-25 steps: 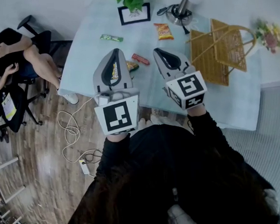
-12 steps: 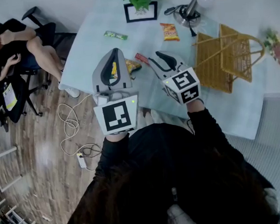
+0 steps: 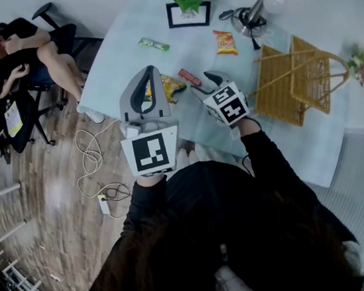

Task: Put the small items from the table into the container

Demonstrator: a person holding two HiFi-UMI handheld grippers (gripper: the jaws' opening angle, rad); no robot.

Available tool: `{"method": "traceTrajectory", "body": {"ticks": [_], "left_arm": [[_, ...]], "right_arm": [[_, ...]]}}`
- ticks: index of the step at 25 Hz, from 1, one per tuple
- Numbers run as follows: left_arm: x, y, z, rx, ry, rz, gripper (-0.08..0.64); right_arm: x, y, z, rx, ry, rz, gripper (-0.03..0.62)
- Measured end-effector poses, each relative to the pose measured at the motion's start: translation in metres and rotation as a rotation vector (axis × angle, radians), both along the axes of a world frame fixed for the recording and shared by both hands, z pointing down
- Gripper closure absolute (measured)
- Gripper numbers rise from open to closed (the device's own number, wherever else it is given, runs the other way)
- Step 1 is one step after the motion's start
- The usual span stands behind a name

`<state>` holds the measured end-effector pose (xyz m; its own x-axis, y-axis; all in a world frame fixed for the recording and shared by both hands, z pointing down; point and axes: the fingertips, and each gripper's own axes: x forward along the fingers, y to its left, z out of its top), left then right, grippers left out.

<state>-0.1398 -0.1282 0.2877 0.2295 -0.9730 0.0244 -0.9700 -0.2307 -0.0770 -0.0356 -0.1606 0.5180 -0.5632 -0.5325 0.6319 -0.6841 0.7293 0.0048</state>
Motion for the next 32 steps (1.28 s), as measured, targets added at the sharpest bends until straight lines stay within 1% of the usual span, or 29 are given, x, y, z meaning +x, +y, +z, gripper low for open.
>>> {"method": "traceTrajectory", "body": {"ticks": [8,12,17,19,22,28,32], "left_arm": [[-0.004,0.0,0.002,0.0,-0.001,-0.015,0.557],[-0.004,-0.002,0.002,-0.003,0.003,-0.015,0.557],[-0.002,-0.003,0.003,-0.006,0.009,-0.011,0.557],[-0.002,-0.003,0.003,-0.004,0.012,-0.009,0.558],[-0.002,-0.003,0.002,-0.003,0.013,-0.006,0.558],[-0.005,-0.002,0.001,-0.001,0.013,-0.014,0.558],[-0.007,0.001,-0.002,0.003,0.016,-0.013,0.558]], "right_arm": [[-0.006,-0.01,0.028,-0.055,0.052,-0.005,0.351],[-0.005,-0.012,0.036,-0.083,0.056,0.011,0.356],[-0.005,-0.013,0.038,-0.093,0.059,0.007,0.369],[-0.004,-0.013,0.037,-0.089,0.065,0.006,0.393],[-0.005,-0.007,0.036,-0.091,0.08,-0.001,0.463],[-0.007,-0.005,0.036,-0.074,0.108,-0.001,0.476],[-0.003,-0.004,0.028,-0.068,0.071,0.037,0.477]]}}
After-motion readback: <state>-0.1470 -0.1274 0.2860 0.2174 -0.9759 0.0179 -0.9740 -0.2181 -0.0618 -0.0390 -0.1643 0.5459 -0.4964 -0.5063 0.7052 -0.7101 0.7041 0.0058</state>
